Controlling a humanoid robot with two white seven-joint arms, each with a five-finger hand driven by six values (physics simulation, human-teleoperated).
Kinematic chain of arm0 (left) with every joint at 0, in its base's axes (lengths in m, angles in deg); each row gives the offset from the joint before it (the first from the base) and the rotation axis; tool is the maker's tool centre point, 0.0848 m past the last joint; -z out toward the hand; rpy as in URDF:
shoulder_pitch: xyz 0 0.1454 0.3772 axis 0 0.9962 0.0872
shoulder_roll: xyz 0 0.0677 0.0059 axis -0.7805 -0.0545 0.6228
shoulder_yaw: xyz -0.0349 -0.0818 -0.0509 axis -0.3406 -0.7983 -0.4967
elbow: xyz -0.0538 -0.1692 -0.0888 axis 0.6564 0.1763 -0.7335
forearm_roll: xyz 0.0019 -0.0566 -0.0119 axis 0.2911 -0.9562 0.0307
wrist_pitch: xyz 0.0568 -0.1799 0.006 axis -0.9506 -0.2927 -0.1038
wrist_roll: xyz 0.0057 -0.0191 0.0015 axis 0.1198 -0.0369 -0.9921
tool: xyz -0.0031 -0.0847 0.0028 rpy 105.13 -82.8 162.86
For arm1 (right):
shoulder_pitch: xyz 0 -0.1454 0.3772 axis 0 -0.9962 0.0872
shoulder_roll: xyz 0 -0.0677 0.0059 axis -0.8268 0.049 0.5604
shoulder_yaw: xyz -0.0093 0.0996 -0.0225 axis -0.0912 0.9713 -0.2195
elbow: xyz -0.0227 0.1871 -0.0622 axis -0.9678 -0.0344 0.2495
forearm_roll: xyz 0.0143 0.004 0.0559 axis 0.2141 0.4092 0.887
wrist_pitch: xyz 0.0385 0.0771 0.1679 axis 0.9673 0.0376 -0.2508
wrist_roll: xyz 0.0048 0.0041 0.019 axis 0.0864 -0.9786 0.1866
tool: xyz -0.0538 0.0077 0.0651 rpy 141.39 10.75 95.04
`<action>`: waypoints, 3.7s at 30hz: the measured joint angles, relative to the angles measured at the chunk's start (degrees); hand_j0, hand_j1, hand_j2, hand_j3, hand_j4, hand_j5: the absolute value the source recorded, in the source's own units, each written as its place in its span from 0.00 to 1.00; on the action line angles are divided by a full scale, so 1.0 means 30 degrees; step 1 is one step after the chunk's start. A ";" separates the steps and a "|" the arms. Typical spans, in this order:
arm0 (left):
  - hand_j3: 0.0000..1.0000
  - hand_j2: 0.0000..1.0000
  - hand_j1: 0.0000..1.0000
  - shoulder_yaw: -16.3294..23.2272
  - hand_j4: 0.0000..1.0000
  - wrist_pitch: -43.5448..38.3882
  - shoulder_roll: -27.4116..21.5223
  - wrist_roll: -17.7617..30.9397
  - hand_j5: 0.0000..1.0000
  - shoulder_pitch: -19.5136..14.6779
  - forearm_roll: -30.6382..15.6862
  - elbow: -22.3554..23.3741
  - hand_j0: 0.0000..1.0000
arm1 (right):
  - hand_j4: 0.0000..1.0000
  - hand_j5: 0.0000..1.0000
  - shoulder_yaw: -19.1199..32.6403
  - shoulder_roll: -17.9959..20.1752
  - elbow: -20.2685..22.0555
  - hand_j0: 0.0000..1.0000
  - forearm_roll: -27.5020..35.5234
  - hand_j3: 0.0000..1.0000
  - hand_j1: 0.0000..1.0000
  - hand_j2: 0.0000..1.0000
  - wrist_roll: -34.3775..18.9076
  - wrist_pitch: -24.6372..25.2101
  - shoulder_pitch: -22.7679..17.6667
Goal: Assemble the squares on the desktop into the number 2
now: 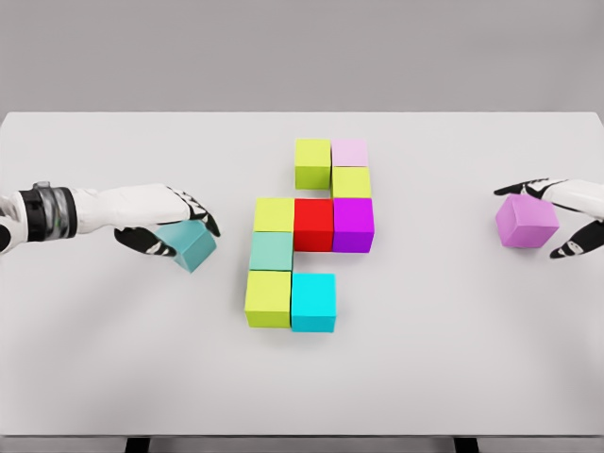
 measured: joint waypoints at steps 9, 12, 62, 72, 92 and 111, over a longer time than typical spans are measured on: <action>0.48 0.48 0.48 0.0269 0.48 -0.0019 0.0000 -0.0019 0.48 0.0001 -0.0056 0.0003 0.48 | 1.00 1.00 -0.0001 -0.0461 -0.0389 1.00 -0.0045 1.00 1.00 1.00 0.0000 -0.0001 0.0352; 0.48 0.48 0.48 0.0300 0.48 -0.0004 0.0002 0.0004 0.48 0.0001 -0.0042 0.0005 0.48 | 1.00 1.00 -0.0010 -0.0597 -0.0411 1.00 -0.0093 1.00 1.00 1.00 0.0000 -0.0001 0.0498; 1.00 1.00 1.00 0.4041 1.00 -0.4226 0.3543 -0.0833 1.00 -0.5243 0.0169 0.3614 1.00 | 0.65 0.65 -0.0043 -0.1642 -0.2494 0.65 -0.0699 0.65 0.65 0.65 0.0002 0.0011 0.0879; 0.99 0.99 0.99 0.4324 0.99 -0.4184 0.4520 -0.0907 0.99 -0.5360 0.0199 0.6128 0.99 | 0.58 0.58 -0.0126 -0.1653 -0.2362 0.58 -0.0913 0.58 0.58 0.58 -0.0009 0.0019 0.0879; 0.99 0.99 0.99 0.3451 0.99 -0.7046 0.8595 -0.3809 0.99 -0.5887 -0.0065 1.1300 0.99 | 0.55 0.55 -0.0128 -0.1379 0.0284 0.55 -0.1131 0.55 0.55 0.55 -0.0010 -0.0006 0.1260; 1.00 1.00 1.00 0.2819 1.00 -0.6828 0.6238 -0.2812 1.00 -0.5097 -0.2481 0.8305 1.00 | 0.55 0.55 -0.4505 0.0991 1.0265 0.55 -0.1338 0.55 0.55 0.55 -0.0011 -0.0012 0.2755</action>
